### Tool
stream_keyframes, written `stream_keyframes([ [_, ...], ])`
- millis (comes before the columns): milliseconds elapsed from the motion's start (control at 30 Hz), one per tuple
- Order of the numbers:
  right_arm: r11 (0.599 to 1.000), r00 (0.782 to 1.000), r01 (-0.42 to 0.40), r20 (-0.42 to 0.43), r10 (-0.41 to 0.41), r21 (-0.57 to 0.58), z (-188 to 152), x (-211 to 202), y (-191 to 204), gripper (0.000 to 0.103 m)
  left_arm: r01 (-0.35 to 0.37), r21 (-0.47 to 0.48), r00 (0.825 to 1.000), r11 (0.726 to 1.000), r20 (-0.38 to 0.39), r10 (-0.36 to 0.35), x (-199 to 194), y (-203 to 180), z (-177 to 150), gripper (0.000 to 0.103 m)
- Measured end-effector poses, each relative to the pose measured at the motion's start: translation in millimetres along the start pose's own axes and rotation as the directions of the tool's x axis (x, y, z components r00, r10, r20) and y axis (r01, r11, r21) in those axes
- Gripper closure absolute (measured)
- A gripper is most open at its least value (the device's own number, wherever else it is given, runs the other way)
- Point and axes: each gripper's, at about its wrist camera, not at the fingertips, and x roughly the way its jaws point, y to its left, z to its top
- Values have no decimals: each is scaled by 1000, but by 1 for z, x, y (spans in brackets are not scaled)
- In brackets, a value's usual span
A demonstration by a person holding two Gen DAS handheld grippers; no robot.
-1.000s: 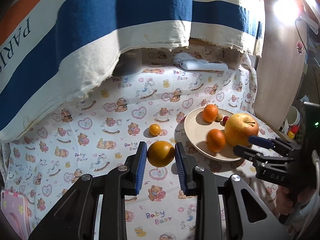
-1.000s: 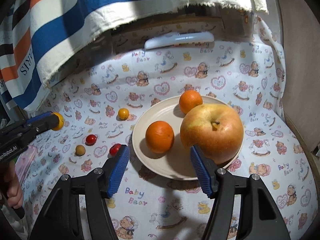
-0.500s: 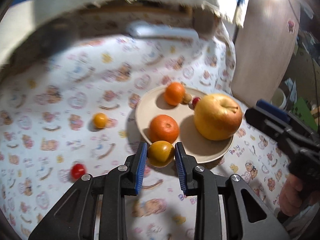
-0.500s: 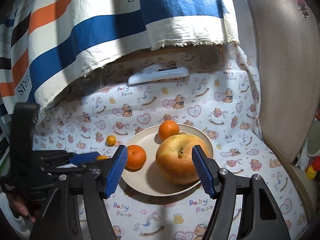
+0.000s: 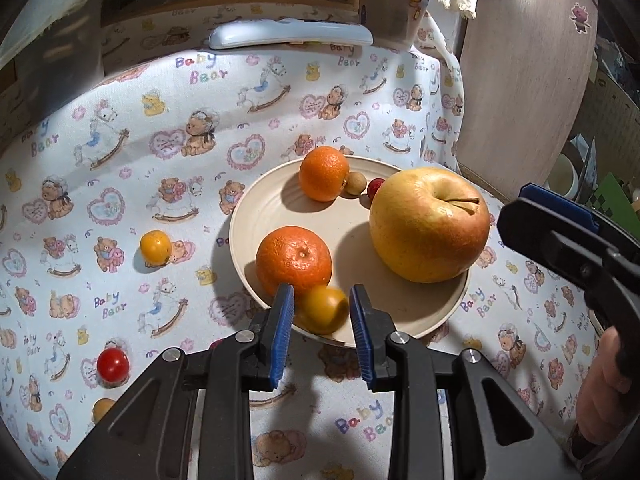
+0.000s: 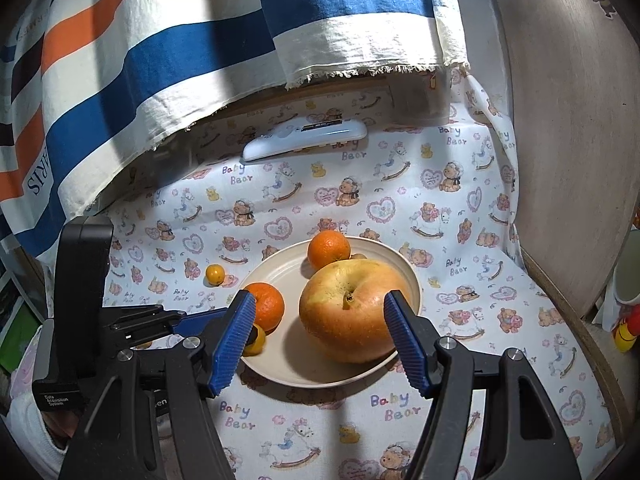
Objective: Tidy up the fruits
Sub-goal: 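Lower the small yellow fruit onto the plate and open left gripper, then move left gripper back toward the small brown fruit on the cloth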
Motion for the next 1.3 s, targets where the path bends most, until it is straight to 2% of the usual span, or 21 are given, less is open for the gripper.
stream_keyframes([
  [67, 1000, 1000, 7, 2, -7, -3, 0, 0, 0, 35, -1, 0, 1000, 1000, 4, 1, -1, 0, 0, 73],
  [133, 1000, 1000, 11, 4, -11, -3, 0, 0, -1, 35, -11, -2, 1000, 1000, 12, 11, -3, 1, 1, 62],
  [267, 1000, 1000, 20, 12, -20, -3, 0, -1, -1, 34, -32, -10, 998, 999, 48, 33, -16, 6, 1, 60],
  [367, 1000, 1000, 22, 11, -22, -2, 0, 0, -1, 34, -55, -17, 995, 998, 80, 56, -31, 11, -1, 55],
  [500, 999, 999, 31, 22, -31, -10, -1, -1, 1, 34, -88, -29, 986, 996, 139, 91, -57, 16, -6, 43],
  [600, 1000, 999, 23, 34, -22, -17, -1, -4, 3, 34, -136, -29, 971, 990, 196, 139, -78, 19, -12, 33],
  [700, 1000, 999, 19, 46, -17, -24, -1, -6, 5, 34, -145, -30, 957, 989, 250, 148, -98, 23, -20, 29],
  [833, 1000, 998, 12, 65, -10, -28, -3, -9, 7, 29, -178, -72, 922, 981, 336, 192, -121, 29, -34, 15],
  [900, 999, 997, 14, 80, -11, -41, -4, -11, 9, 28, -205, -110, 897, 973, 375, 232, -129, 35, -42, 5],
  [967, 999, 996, 11, 89, -6, -53, -5, -12, 12, 26, -216, -153, 880, 964, 398, 261, -134, 42, -48, 3],
  [1067, 999, 995, -2, 101, 7, -45, -6, -12, 14, 18, -192, -218, 872, 957, 410, 268, -138, 56, -55, 3],
  [1300, 998, 995, 18, 100, -12, -61, -8, -9, 17, 17, -191, -265, 864, 945, 413, 290, -136, 74, -62, 2],
])
